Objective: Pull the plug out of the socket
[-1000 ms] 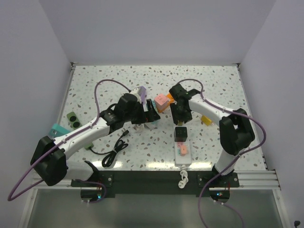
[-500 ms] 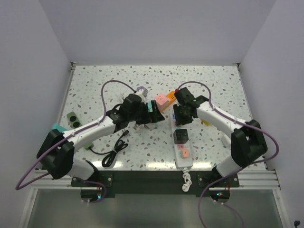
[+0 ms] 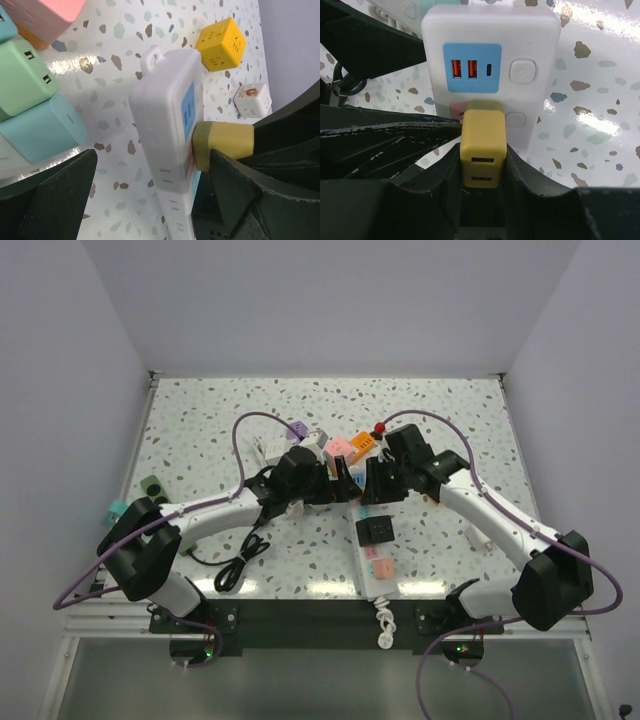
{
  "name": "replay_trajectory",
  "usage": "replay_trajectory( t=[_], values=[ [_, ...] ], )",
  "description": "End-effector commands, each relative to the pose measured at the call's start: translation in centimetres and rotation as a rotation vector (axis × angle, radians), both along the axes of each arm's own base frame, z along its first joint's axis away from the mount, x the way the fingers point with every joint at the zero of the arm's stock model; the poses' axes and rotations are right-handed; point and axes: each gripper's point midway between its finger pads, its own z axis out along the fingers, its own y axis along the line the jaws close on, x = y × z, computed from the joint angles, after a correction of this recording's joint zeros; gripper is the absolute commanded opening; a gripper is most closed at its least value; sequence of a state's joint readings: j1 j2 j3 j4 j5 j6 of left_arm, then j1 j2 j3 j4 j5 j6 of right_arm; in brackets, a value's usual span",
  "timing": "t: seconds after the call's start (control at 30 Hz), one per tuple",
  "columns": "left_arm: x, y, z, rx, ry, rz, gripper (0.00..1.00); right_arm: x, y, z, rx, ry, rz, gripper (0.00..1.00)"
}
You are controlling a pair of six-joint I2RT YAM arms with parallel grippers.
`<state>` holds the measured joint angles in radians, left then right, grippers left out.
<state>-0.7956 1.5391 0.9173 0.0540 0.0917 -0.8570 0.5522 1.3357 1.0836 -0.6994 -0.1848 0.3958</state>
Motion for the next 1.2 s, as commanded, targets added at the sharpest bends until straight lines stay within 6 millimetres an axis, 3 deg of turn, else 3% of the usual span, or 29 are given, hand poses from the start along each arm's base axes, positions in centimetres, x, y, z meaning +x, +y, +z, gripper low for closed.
replay_trajectory(
  t=[0.0, 0.37, 0.6, 0.73, 0.93, 0.97, 1.03, 1.07, 1.13, 1.17],
  values=[
    [1.4, -1.2, 3.1, -0.109, -0.119, 0.066, 1.00, -0.5, 2.7, 2.9, 0.163, -0.022, 0.065, 0.00],
    [1.2, -1.2, 0.6, -0.037, -0.113, 0.159, 1.00, -1.6, 4.3, 4.1, 0.270, -0.010, 0.143, 0.00],
    [2.3, -0.5, 1.1, -0.057, -0.124, 0.261, 0.98, -2.4, 4.3, 4.7, 0.288, -0.010, 0.176, 0.00],
    [2.0, -2.1, 1.8, -0.102, -0.138, 0.193, 0.93, -2.5, 4.3, 5.0, 0.297, -0.018, 0.179, 0.00],
    [-0.1, -5.0, 1.9, -0.168, -0.131, 0.045, 0.65, -1.3, 4.3, 5.4, 0.295, -0.064, 0.128, 0.00],
    [-0.7, -5.0, 1.3, -0.161, -0.119, 0.033, 0.53, -1.1, 4.3, 5.6, 0.297, -0.064, 0.124, 0.00],
    [-1.1, -4.4, 0.3, -0.143, -0.101, 0.036, 0.40, -0.8, 4.2, 5.7, 0.287, -0.073, 0.107, 0.00],
    [-1.1, -4.1, 0.1, -0.134, -0.097, 0.044, 0.22, -0.6, 4.1, 5.6, 0.280, -0.078, 0.100, 0.00],
    [-1.1, -3.0, -0.6, -0.099, -0.087, 0.076, 0.00, -0.4, 3.7, 5.5, 0.263, -0.093, 0.082, 0.00],
    [-0.9, -2.5, -0.7, -0.085, -0.087, 0.093, 0.00, -0.4, 3.5, 5.6, 0.260, -0.104, 0.077, 0.00]
  ],
)
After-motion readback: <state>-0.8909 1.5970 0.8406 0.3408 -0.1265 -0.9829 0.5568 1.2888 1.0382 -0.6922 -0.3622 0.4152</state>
